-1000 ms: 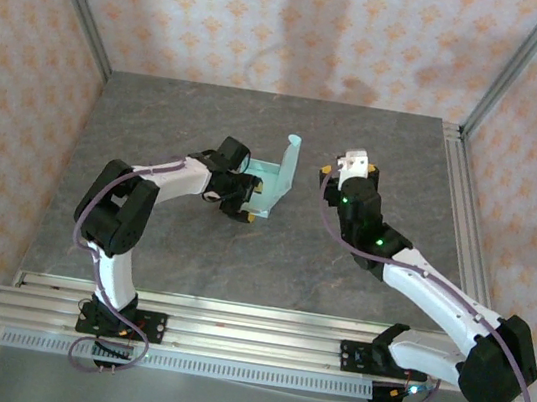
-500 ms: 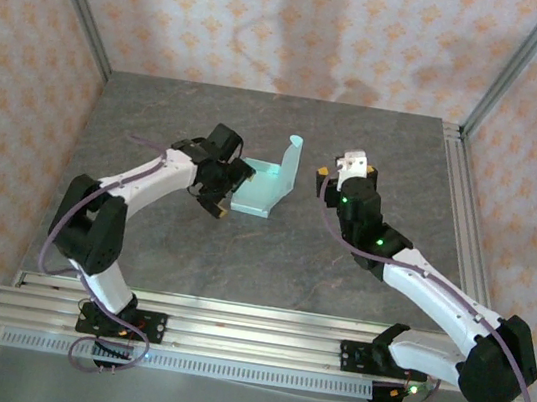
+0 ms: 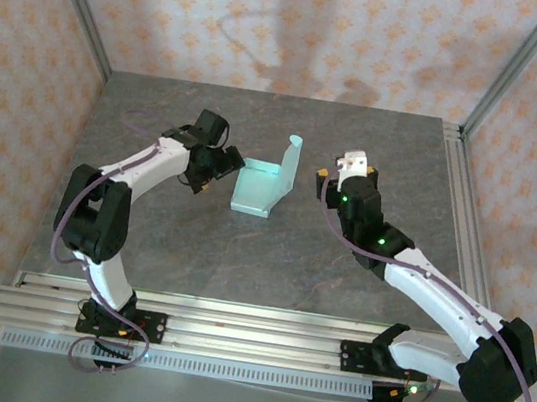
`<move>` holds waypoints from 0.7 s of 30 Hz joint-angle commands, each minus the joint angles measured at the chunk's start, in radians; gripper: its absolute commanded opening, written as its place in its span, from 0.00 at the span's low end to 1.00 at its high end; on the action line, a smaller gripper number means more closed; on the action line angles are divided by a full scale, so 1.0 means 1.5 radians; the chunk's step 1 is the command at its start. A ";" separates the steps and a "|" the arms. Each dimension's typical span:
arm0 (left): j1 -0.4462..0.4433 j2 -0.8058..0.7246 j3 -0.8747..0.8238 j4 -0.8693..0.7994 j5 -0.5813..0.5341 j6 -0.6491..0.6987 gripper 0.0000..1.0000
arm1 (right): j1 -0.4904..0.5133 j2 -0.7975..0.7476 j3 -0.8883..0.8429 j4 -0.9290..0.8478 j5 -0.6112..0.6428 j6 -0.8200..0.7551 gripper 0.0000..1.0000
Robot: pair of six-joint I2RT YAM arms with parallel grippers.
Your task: Fold the paper box
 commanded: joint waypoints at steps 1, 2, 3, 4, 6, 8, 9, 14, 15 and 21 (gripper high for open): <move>0.019 0.033 -0.017 0.089 0.083 0.004 0.94 | -0.004 -0.009 0.021 -0.015 -0.002 0.007 0.79; 0.019 0.043 -0.017 0.103 0.100 -0.004 0.94 | -0.003 -0.007 0.021 -0.016 -0.003 0.008 0.79; 0.018 0.053 -0.020 0.122 0.117 -0.015 0.94 | -0.003 -0.006 0.020 -0.015 -0.004 0.009 0.79; 0.018 0.062 -0.026 0.149 0.141 -0.030 0.94 | -0.004 -0.004 0.020 -0.015 -0.004 0.009 0.79; 0.018 0.077 -0.046 0.218 0.187 -0.071 0.94 | -0.003 -0.002 0.019 -0.013 -0.003 0.009 0.79; 0.015 0.082 -0.070 0.291 0.213 -0.120 0.94 | -0.004 0.001 0.019 -0.011 -0.002 0.009 0.79; 0.011 0.083 -0.080 0.314 0.217 -0.138 0.94 | -0.004 0.004 0.019 -0.011 -0.003 0.010 0.79; -0.018 0.080 -0.090 0.318 0.212 -0.168 0.94 | -0.004 0.008 0.019 -0.009 -0.001 0.011 0.79; -0.028 0.078 -0.095 0.326 0.211 -0.178 0.94 | -0.004 0.009 0.019 -0.008 0.001 0.011 0.79; -0.094 0.069 -0.095 0.295 0.172 -0.189 0.94 | -0.018 0.013 0.017 -0.007 -0.001 0.050 0.77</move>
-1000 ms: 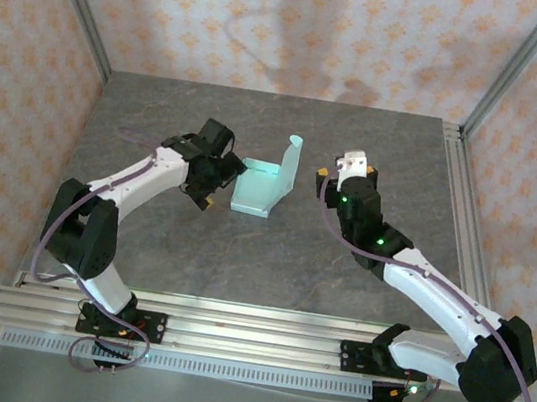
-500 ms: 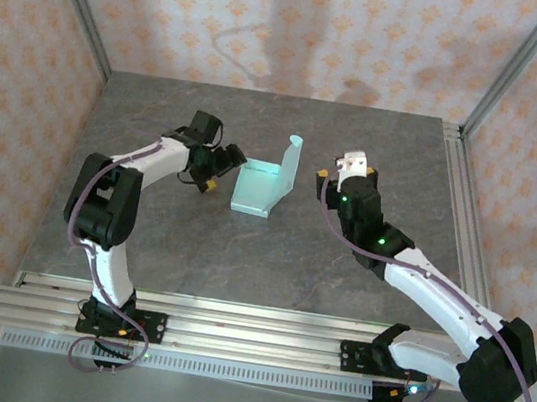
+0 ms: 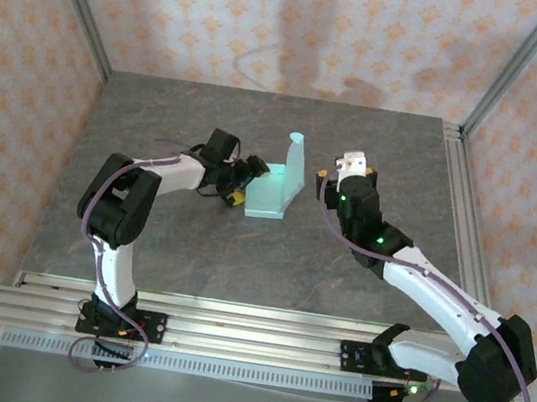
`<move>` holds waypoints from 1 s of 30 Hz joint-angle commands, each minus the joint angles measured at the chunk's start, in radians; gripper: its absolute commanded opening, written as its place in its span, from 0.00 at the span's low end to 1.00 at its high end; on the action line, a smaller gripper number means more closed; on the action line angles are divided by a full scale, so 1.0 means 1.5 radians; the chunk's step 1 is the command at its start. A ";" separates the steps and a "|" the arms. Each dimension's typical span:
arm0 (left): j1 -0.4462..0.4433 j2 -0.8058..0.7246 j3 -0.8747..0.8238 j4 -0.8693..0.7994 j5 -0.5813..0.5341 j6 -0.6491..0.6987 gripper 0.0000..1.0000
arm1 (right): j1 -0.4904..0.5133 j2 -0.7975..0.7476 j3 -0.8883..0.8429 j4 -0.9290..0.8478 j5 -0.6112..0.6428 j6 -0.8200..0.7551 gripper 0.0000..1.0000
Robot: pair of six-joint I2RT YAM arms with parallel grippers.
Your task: Fold the paper box
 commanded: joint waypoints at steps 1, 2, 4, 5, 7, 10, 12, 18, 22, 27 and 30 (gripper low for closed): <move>-0.035 -0.018 -0.006 -0.005 -0.017 -0.021 0.94 | -0.017 0.003 0.017 -0.005 -0.002 0.055 0.77; -0.044 -0.017 -0.005 -0.006 -0.017 -0.025 0.94 | -0.026 0.002 0.016 -0.009 -0.006 0.074 0.76; -0.060 -0.017 -0.007 -0.006 -0.020 -0.033 0.95 | -0.044 -0.002 0.014 -0.017 -0.018 0.107 0.74; -0.070 -0.017 -0.009 -0.007 -0.024 -0.036 0.96 | -0.052 -0.005 0.011 -0.018 -0.026 0.118 0.74; -0.091 -0.016 -0.011 -0.001 -0.027 -0.045 0.97 | -0.060 -0.015 0.004 -0.018 -0.027 0.122 0.74; -0.125 -0.006 0.002 0.013 -0.032 -0.058 0.97 | -0.069 -0.033 -0.006 -0.022 -0.023 0.124 0.74; -0.147 0.001 0.024 0.010 -0.034 -0.060 0.97 | -0.074 -0.043 -0.014 -0.025 -0.025 0.125 0.74; -0.197 0.027 0.047 0.014 -0.059 -0.073 0.97 | -0.076 -0.064 -0.034 -0.031 -0.029 0.145 0.73; -0.199 0.010 0.053 -0.043 -0.081 -0.032 0.97 | -0.079 -0.074 -0.042 -0.029 -0.030 0.153 0.73; -0.191 -0.056 0.046 -0.134 -0.141 0.064 0.98 | -0.080 -0.072 -0.043 -0.028 -0.043 0.161 0.73; -0.178 -0.110 0.045 -0.193 -0.205 0.147 0.98 | -0.079 -0.072 -0.043 -0.036 -0.047 0.176 0.73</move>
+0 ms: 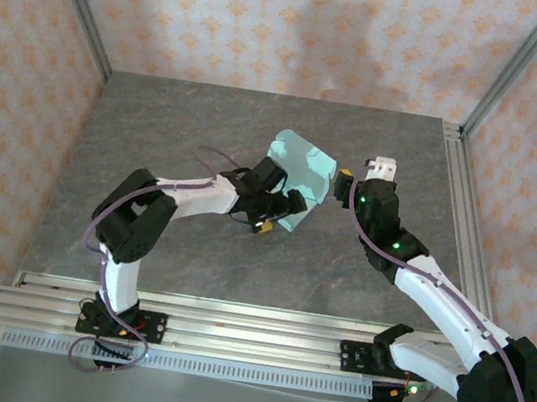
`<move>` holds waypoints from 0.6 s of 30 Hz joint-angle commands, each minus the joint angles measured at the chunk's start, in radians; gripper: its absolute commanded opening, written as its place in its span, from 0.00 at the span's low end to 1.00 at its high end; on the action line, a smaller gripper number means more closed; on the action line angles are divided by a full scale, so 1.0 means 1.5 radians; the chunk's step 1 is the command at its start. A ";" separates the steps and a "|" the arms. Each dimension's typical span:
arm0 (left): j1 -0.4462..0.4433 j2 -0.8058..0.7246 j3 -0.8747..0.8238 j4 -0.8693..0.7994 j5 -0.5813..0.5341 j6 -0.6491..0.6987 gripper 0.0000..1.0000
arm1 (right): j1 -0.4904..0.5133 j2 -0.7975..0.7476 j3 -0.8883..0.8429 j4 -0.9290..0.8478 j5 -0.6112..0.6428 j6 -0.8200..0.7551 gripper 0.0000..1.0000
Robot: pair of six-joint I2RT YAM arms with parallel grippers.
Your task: Fold the paper box
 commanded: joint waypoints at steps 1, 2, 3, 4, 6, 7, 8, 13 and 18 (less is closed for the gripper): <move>0.026 -0.094 0.011 -0.106 -0.117 0.136 0.98 | -0.003 -0.013 -0.010 -0.014 -0.012 0.031 0.73; 0.039 -0.106 0.017 -0.128 -0.131 0.174 0.97 | -0.004 -0.014 -0.013 -0.015 -0.020 0.039 0.73; 0.057 -0.113 0.027 -0.146 -0.134 0.213 0.94 | -0.003 -0.015 -0.017 -0.015 -0.025 0.049 0.73; 0.072 -0.112 0.040 -0.163 -0.131 0.246 0.92 | -0.003 -0.016 -0.019 -0.014 -0.028 0.056 0.73; 0.102 -0.103 0.078 -0.219 -0.152 0.310 0.85 | -0.004 -0.015 -0.026 -0.009 -0.036 0.068 0.73; 0.111 -0.095 0.104 -0.246 -0.167 0.361 0.81 | -0.003 -0.013 -0.029 -0.006 -0.040 0.072 0.73; 0.115 -0.084 0.129 -0.267 -0.184 0.409 0.76 | -0.004 -0.012 -0.029 -0.005 -0.044 0.075 0.73; 0.118 -0.039 0.181 -0.257 -0.228 0.570 0.63 | -0.004 -0.007 -0.027 -0.004 -0.047 0.083 0.73; 0.125 0.027 0.219 -0.220 -0.205 0.609 0.60 | -0.003 -0.005 -0.018 -0.013 -0.044 0.080 0.73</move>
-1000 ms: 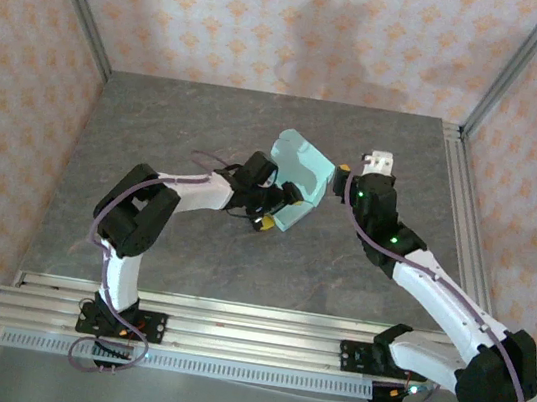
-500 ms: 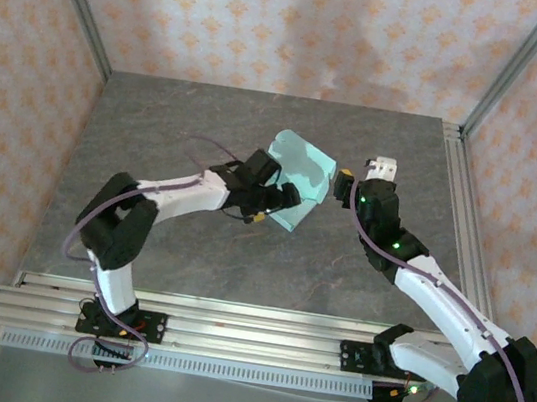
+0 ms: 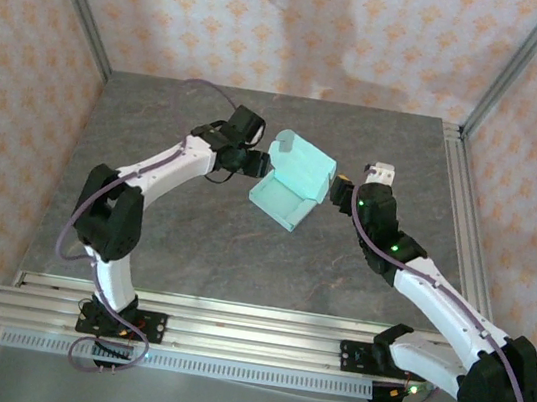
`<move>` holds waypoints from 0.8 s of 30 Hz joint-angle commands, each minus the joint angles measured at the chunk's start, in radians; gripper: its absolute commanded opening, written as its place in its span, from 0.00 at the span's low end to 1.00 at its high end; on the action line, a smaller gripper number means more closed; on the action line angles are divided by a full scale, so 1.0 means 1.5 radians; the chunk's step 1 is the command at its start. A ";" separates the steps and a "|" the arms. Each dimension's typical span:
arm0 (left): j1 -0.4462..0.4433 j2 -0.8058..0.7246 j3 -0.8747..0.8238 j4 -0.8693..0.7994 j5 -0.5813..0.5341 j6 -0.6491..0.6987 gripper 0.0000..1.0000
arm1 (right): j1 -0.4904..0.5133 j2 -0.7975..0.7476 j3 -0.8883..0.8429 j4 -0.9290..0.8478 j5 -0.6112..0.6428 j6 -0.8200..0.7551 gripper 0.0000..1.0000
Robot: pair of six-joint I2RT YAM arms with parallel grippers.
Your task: Fold the paper box
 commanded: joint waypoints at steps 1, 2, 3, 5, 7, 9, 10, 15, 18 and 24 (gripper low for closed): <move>0.001 0.053 0.040 -0.008 -0.019 0.075 0.60 | -0.003 -0.004 0.008 -0.012 -0.003 0.006 0.73; 0.000 0.075 0.048 -0.006 -0.018 0.072 0.60 | -0.003 -0.005 0.009 -0.016 -0.002 0.005 0.73; 0.000 0.087 0.053 -0.004 -0.018 0.067 0.62 | -0.003 -0.007 0.011 -0.018 0.001 0.003 0.73; 0.000 0.108 0.057 0.008 -0.004 0.050 0.63 | -0.003 -0.011 0.011 -0.024 0.006 0.000 0.73; 0.000 0.122 0.060 0.019 0.035 0.029 0.63 | -0.003 -0.013 0.012 -0.027 0.009 -0.004 0.73; 0.000 0.129 0.051 0.039 0.076 0.001 0.63 | -0.003 -0.013 0.013 -0.031 0.011 -0.006 0.73; -0.001 0.130 0.045 0.047 0.091 -0.010 0.63 | -0.003 -0.014 0.013 -0.033 0.010 -0.006 0.73; -0.001 0.110 -0.009 0.103 0.148 -0.091 0.61 | -0.003 -0.012 0.014 -0.033 0.015 -0.007 0.73; -0.001 0.094 -0.053 0.157 0.201 -0.154 0.61 | -0.003 -0.005 0.020 -0.040 0.016 0.000 0.73; -0.017 0.056 -0.151 0.273 0.240 -0.267 0.61 | -0.003 0.013 0.033 -0.065 0.016 0.009 0.73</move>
